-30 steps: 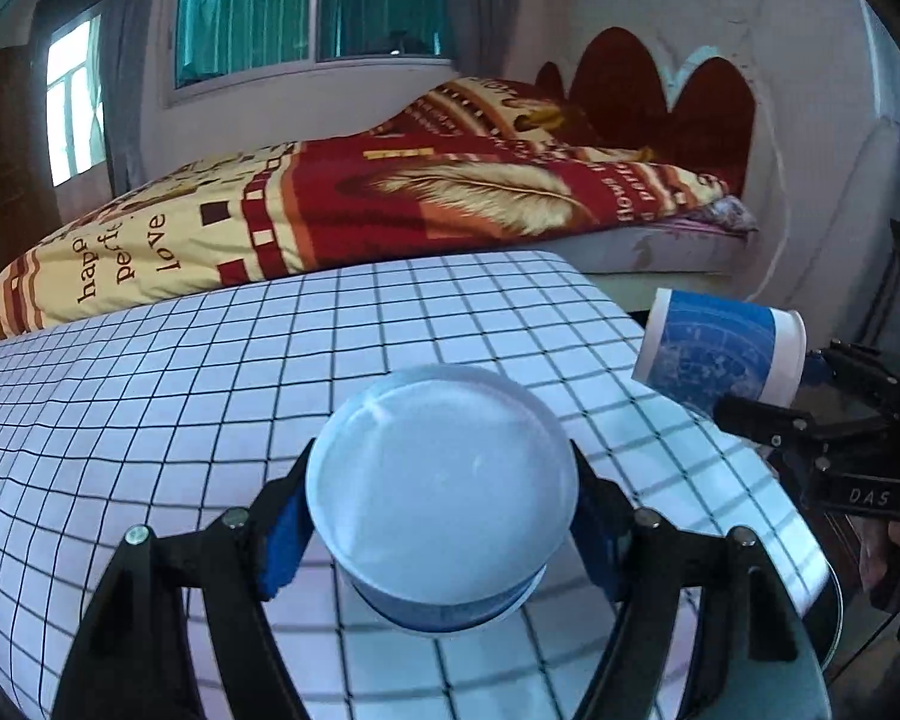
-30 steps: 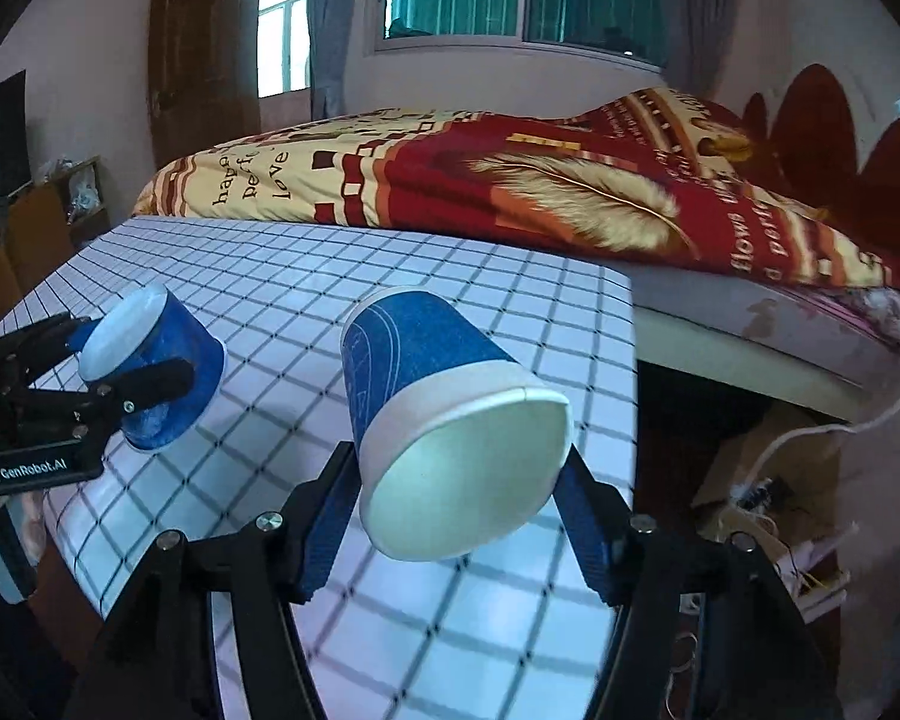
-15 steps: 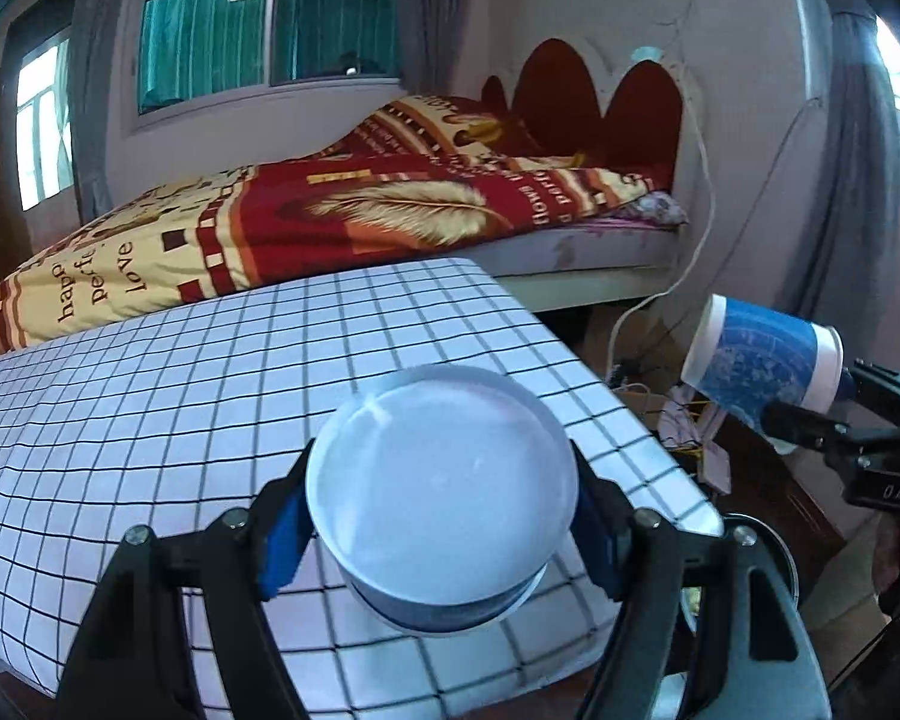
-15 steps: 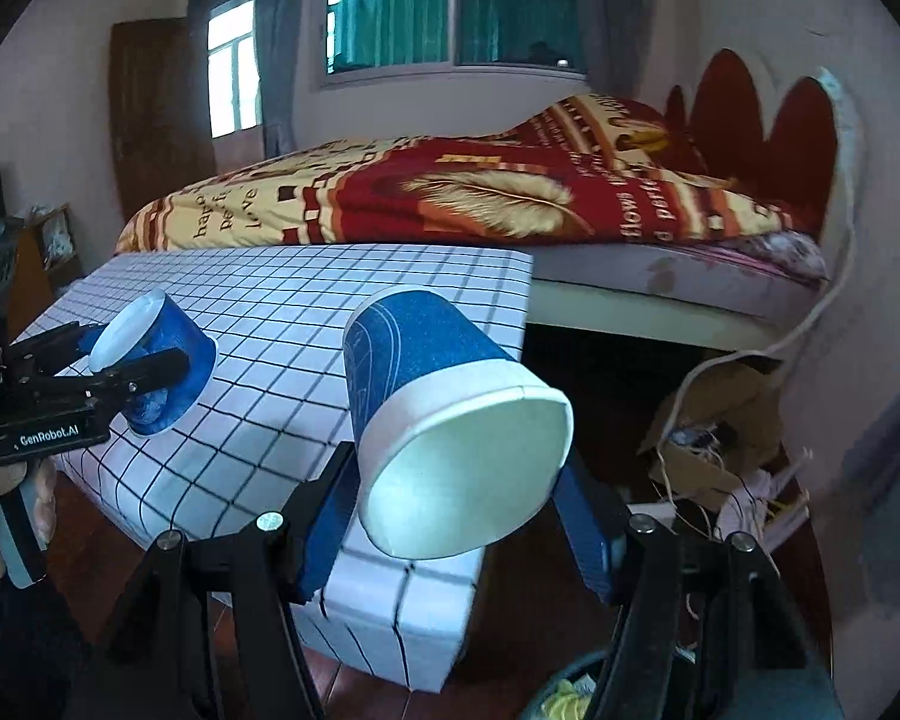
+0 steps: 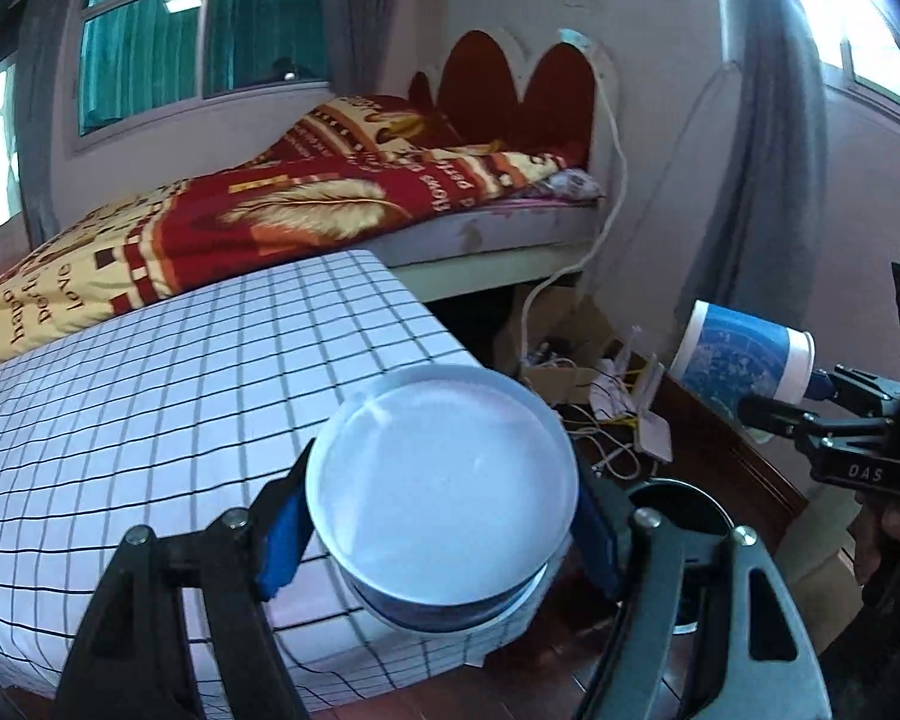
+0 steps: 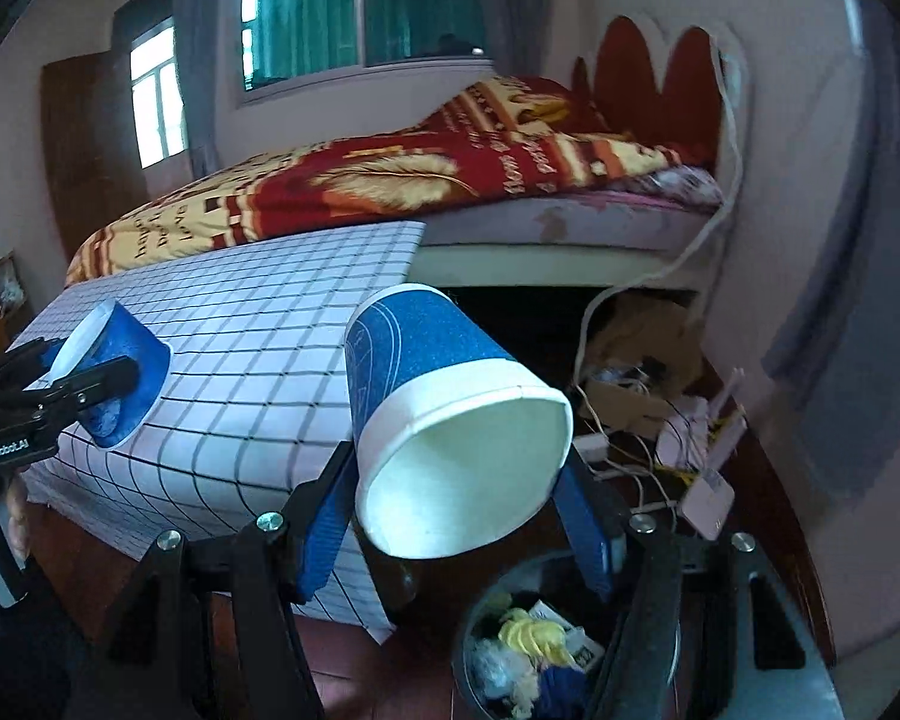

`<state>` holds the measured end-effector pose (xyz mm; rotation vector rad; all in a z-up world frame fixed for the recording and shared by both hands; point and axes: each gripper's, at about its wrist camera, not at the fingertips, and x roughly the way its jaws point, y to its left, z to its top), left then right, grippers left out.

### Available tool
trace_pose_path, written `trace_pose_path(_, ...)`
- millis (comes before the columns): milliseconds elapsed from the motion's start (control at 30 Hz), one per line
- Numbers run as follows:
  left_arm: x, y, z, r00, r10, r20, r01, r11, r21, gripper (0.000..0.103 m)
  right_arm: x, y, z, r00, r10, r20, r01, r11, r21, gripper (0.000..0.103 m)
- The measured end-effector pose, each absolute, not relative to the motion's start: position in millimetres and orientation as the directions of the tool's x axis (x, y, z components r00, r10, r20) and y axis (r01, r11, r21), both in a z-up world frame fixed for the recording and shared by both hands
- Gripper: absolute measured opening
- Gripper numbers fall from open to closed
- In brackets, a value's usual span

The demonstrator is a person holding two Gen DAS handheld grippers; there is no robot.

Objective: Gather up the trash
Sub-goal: 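Carry both blue cups over the black bin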

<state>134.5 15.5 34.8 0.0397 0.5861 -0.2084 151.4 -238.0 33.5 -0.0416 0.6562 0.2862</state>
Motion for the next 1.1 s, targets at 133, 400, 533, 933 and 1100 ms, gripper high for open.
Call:
trace_pose_path(133, 131.0, -4.9, 33.3, 0.803, -0.209, -0.558, 0.243, 0.97, -0.014, 0.075, 144.7, -260.9, 22.7, 0.755, 0.222, -0.617, -0.224, 0.972, 0.075, 0.066)
trace_pose_path(400, 130.2, -43.8, 24.6, 0.771, -0.267, -0.578, 0.322, 0.947, -0.009, 0.075, 136.0, -296.1, 6.8, 0.752, 0.167, -0.638, -0.148, 0.985, 0.083, 0.066)
trace_pose_path(533, 131.8, -63.5, 20.6, 0.752, -0.297, -0.588, 0.36, 0.933, -0.012, 0.075, 130.7, -312.7, -1.1, 0.746, 0.142, -0.65, -0.114, 0.99, 0.086, 0.066)
trace_pose_path(933, 137.0, -129.4, -10.0, 0.662, -0.397, -0.635, 0.492, 0.87, -0.031, 0.075, 110.2, -362.1, -36.8, 0.708, 0.043, -0.705, -0.01, 0.999, 0.052, 0.066)
trace_pose_path(1100, 144.7, -156.3, -37.3, 0.599, -0.421, -0.681, 0.529, 0.847, -0.058, 0.075, 105.7, -379.9, -59.4, 0.67, 0.008, -0.742, 0.018, 1.0, 0.026, 0.066)
